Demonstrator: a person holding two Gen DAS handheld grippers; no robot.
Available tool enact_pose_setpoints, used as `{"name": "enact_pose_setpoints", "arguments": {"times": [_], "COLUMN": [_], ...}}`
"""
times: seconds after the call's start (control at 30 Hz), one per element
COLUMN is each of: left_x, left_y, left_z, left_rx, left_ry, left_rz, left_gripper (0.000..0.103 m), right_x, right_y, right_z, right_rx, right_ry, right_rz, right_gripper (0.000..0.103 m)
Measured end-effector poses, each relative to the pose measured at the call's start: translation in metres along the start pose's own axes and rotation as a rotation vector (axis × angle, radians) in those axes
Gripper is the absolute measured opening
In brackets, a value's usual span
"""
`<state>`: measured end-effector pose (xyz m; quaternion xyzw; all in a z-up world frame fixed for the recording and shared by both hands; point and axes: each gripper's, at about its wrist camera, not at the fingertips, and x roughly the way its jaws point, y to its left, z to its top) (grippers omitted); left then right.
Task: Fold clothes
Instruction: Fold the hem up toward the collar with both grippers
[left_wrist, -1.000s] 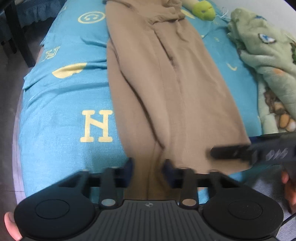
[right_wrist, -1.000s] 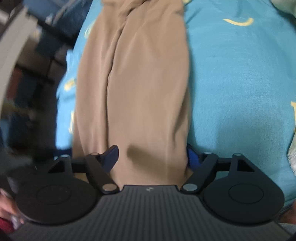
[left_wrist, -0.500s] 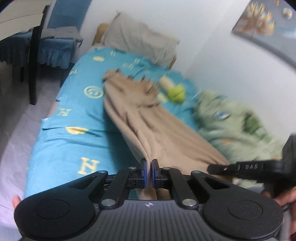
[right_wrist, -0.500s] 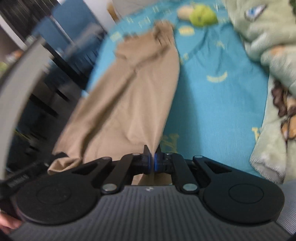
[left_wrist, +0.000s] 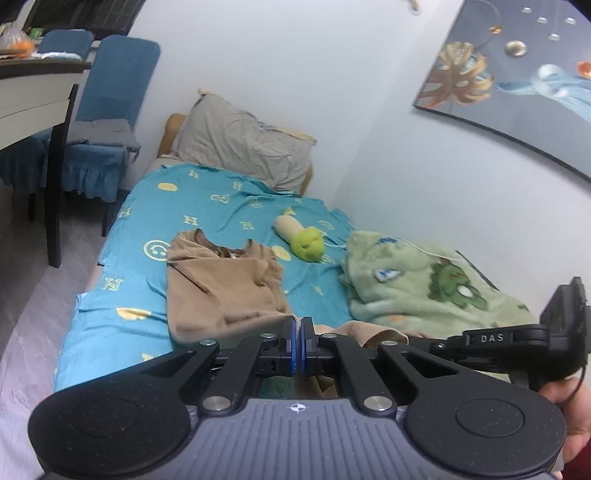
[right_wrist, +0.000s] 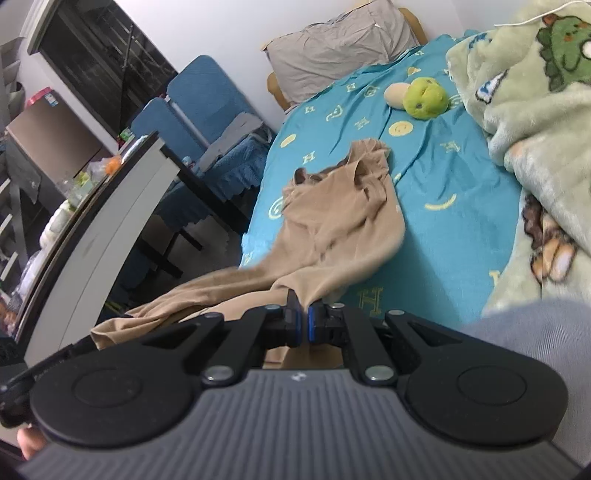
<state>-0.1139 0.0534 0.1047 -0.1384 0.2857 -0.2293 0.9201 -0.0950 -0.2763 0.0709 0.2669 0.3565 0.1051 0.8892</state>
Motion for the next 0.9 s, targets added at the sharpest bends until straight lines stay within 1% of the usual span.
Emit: {"name": "enact_pose_setpoints", "arguments": {"times": [0.07,0.13,0.23,0.33,0.4,0.53,0.67,0.7,0.73,0.8,0.87,0.9], "left_x": [0.031,0.061,0.101,0.146,0.179,0.239,0.295,0.306,0.316,0.330,0.336,0.335], "left_y": [0.016,0.029,0.045,0.058,0.071,0.096,0.124,0.134,0.145,0.161,0.163,0.164], "left_z": [0.010,0.021,0.034,0.040,0.041,0.030,0.019,0.015,0.012,0.006,0.003,0.005], "left_rx": [-0.007,-0.007,0.014,0.069,0.089,0.148,0.196,0.180,0.142,0.060,0.058,0.058], "left_ry": [0.000,0.003,-0.006,-0.005,0.016,0.063,0.109,0.132,0.164,0.230,0.257,0.257], "left_rz": [0.021,0.036,0.058,0.117,0.156,0.244,0.337,0.359,0.365,0.348,0.334,0.321], "left_gripper": [0.002,0.002,0.002,0.003,0.003,0.002,0.002,0.002,0.002,0.002,0.002,0.002], "right_x": [0.013,0.035,0.074,0.114,0.141,0.198,0.256,0.268,0.280,0.301,0.308,0.309], "right_y": [0.000,-0.004,-0.011,-0.018,-0.024,-0.041,-0.064,-0.071,-0.078,-0.089,-0.094,-0.093], "right_z": [0.012,0.026,0.047,0.065,0.075,0.086,0.088,0.086,0.083,0.077,0.076,0.076], "right_rx": [-0.003,-0.003,-0.007,-0.022,-0.029,-0.030,-0.046,-0.043,-0.038,-0.018,-0.006,-0.008], "right_ry": [-0.001,0.002,0.011,0.023,0.030,0.067,0.129,0.147,0.166,0.211,0.213,0.216], "right_rz": [-0.012,-0.021,-0.054,-0.091,-0.112,-0.159,-0.232,-0.252,-0.273,-0.301,-0.305,-0.311], "right_gripper": [0.007,0.007,0.007,0.007,0.007,0.008,0.008,0.008,0.008,0.008,0.008,0.009]}}
